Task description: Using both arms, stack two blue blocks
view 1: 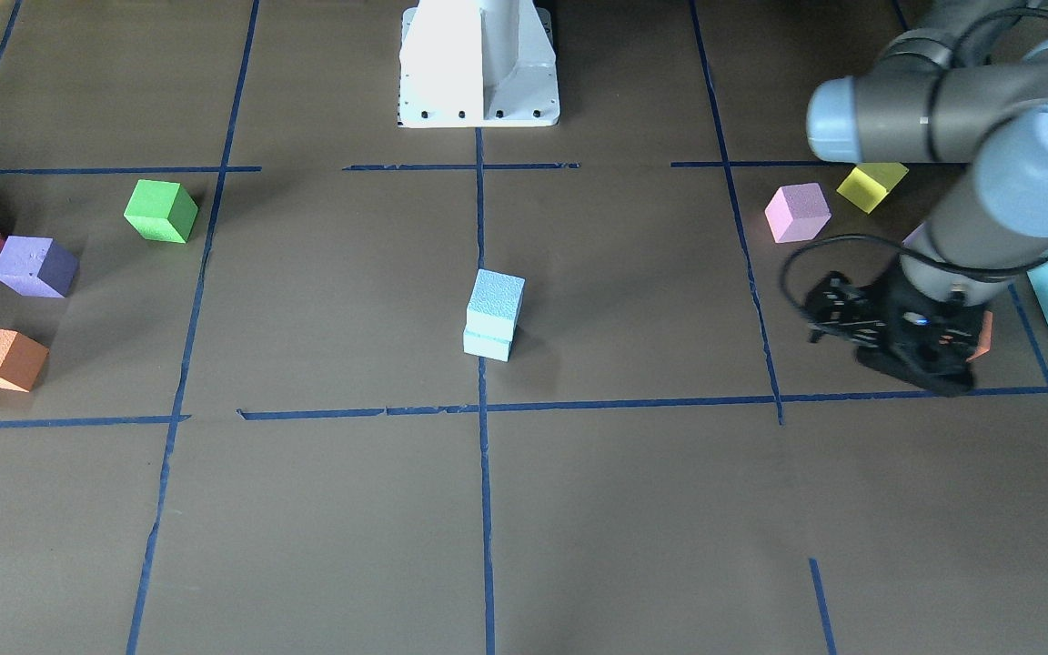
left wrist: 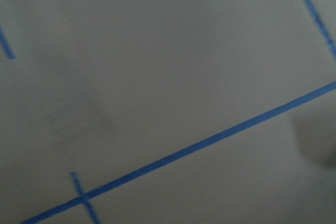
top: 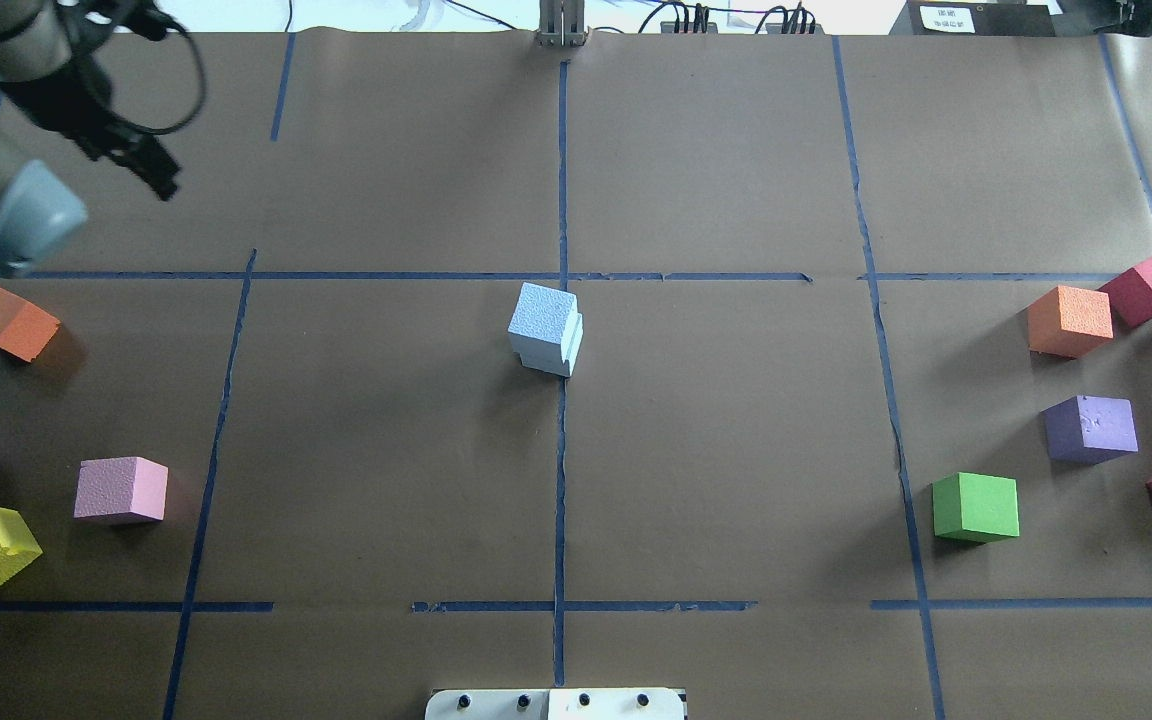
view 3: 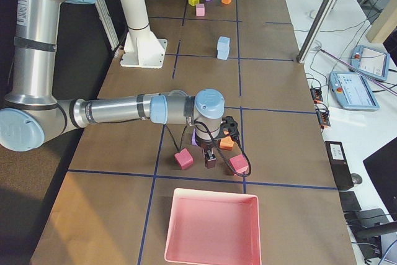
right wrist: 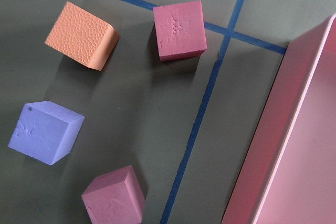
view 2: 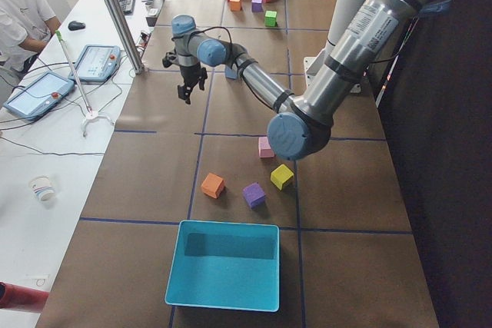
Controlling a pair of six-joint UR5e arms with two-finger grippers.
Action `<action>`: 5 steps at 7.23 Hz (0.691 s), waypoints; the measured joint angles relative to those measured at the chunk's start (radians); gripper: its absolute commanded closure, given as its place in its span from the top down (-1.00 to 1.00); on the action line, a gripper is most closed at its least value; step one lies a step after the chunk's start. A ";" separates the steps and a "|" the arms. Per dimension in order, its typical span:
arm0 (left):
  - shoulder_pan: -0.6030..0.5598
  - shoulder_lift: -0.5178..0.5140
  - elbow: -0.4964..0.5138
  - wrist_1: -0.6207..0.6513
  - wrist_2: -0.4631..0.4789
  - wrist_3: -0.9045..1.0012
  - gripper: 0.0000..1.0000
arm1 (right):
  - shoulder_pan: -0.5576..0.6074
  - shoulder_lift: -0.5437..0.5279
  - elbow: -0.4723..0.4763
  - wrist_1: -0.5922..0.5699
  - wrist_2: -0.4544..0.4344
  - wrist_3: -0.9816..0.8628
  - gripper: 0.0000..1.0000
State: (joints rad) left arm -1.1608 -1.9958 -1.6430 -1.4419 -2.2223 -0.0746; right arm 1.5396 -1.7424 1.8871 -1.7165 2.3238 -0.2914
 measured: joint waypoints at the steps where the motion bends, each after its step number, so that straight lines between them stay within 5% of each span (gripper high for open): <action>1: -0.116 0.153 -0.002 -0.048 -0.047 0.088 1.00 | -0.002 0.000 -0.011 0.000 -0.001 0.004 0.99; 3: -0.298 0.402 0.065 -0.318 -0.073 0.165 1.00 | -0.018 0.001 -0.023 0.001 -0.002 0.024 0.99; 5: -0.372 0.458 0.095 -0.339 -0.140 0.172 1.00 | -0.029 0.003 -0.024 0.001 -0.003 0.030 0.99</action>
State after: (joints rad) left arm -1.5329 -1.5377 -1.5485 -1.7813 -2.3622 0.0976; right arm 1.5106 -1.7399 1.8635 -1.7151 2.3210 -0.2612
